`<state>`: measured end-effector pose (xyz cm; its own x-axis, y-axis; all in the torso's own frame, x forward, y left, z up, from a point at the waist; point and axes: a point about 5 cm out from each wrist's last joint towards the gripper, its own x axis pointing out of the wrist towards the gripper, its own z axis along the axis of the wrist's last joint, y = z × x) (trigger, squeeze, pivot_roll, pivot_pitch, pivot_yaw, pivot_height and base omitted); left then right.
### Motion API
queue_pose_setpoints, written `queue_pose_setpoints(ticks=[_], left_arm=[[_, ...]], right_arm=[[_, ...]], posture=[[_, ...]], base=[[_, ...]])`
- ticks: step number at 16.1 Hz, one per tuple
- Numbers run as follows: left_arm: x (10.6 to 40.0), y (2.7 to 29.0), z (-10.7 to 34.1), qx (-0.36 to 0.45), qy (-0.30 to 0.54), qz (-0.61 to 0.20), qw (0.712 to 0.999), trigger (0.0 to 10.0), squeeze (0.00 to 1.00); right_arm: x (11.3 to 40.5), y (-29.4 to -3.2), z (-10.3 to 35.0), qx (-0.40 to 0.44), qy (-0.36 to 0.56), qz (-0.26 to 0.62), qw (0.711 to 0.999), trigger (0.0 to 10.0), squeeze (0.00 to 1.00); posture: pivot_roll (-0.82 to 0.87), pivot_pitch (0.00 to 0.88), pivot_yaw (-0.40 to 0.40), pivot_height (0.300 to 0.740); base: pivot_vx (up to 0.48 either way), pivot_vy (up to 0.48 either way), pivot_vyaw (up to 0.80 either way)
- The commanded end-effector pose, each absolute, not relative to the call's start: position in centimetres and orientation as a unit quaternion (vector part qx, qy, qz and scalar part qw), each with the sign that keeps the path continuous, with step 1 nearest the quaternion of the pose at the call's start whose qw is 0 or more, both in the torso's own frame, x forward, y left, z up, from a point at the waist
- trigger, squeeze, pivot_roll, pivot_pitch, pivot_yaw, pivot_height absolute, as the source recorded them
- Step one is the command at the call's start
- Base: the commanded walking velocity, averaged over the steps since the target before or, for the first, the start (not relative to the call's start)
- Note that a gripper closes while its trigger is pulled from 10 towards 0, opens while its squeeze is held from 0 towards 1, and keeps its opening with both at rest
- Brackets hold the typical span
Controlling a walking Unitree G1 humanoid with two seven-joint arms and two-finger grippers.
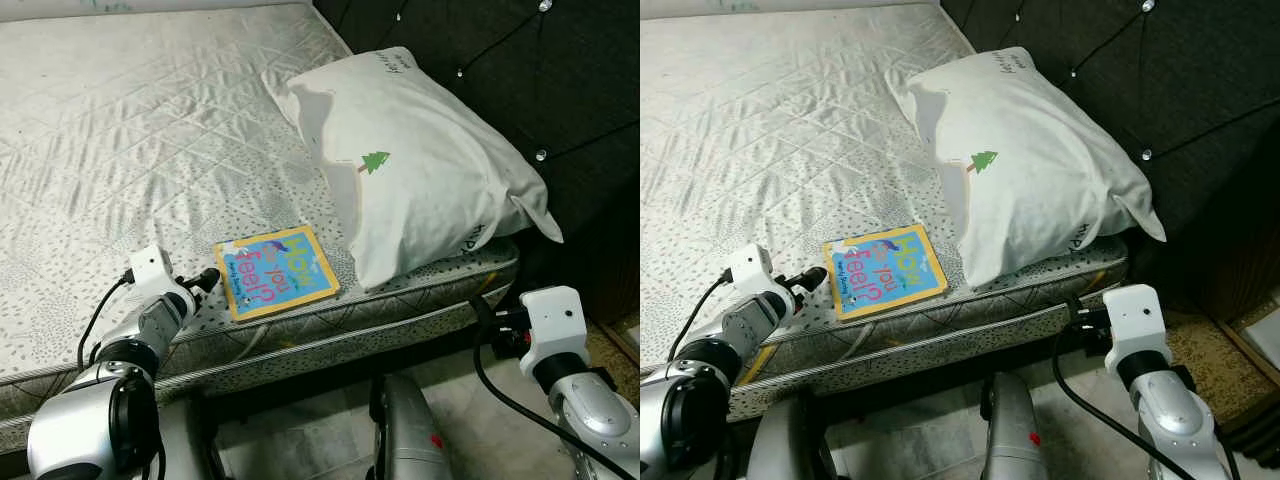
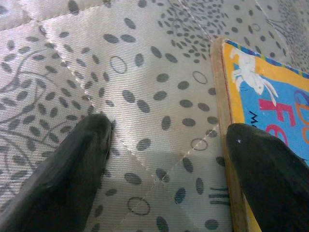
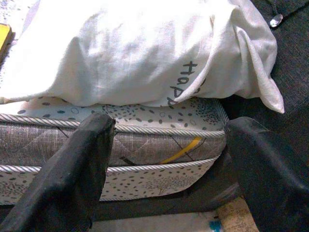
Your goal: Clean up the room
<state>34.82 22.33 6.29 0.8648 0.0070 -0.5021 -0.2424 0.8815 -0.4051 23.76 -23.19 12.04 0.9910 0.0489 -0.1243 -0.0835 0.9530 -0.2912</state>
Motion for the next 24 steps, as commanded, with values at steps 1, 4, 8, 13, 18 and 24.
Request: queue_pose_setpoints(ticks=[1,4,8,13,18,24], left_arm=[[34.2,22.5,5.4,-0.239,0.272,0.085,0.928,10.0,0.00],[33.9,23.4,5.4,-0.238,0.273,0.107,0.926,10.0,0.00],[33.8,24.4,5.5,-0.246,0.272,0.134,0.921,10.0,0.00],[34.3,25.3,6.6,-0.229,0.264,0.152,0.924,10.0,0.00],[34.8,26.7,8.1,-0.200,0.248,0.174,0.932,10.0,0.00],[36.2,23.8,8.9,-0.153,0.247,0.111,0.950,10.0,0.00]], right_arm=[[23.6,-23.5,12.1,-0.152,0.063,0.033,0.986,10.0,0.00],[23.4,-23.6,12.0,-0.151,0.065,0.032,0.986,10.0,0.00],[23.3,-23.6,11.9,-0.150,0.068,0.034,0.986,10.0,0.00],[23.2,-23.6,11.9,-0.146,0.071,0.034,0.986,10.0,0.00],[23.2,-23.6,11.9,-0.141,0.073,0.033,0.987,10.0,0.00],[23.8,-23.0,12.0,-0.134,0.063,0.034,0.988,10.0,0.00]], posture=[[-0.34,0.105,-0.029,0.525],[-0.34,0.107,-0.026,0.525],[-0.34,0.111,-0.026,0.525],[-0.35,0.113,-0.024,0.525],[-0.36,0.111,-0.017,0.525],[-0.34,0.095,-0.002,0.525]], base=[[0.000,0.000,0.00],[0.000,0.000,0.00],[0.000,0.000,0.00],[0.000,0.000,0.00],[0.000,0.000,0.00],[0.000,0.000,0.00]])
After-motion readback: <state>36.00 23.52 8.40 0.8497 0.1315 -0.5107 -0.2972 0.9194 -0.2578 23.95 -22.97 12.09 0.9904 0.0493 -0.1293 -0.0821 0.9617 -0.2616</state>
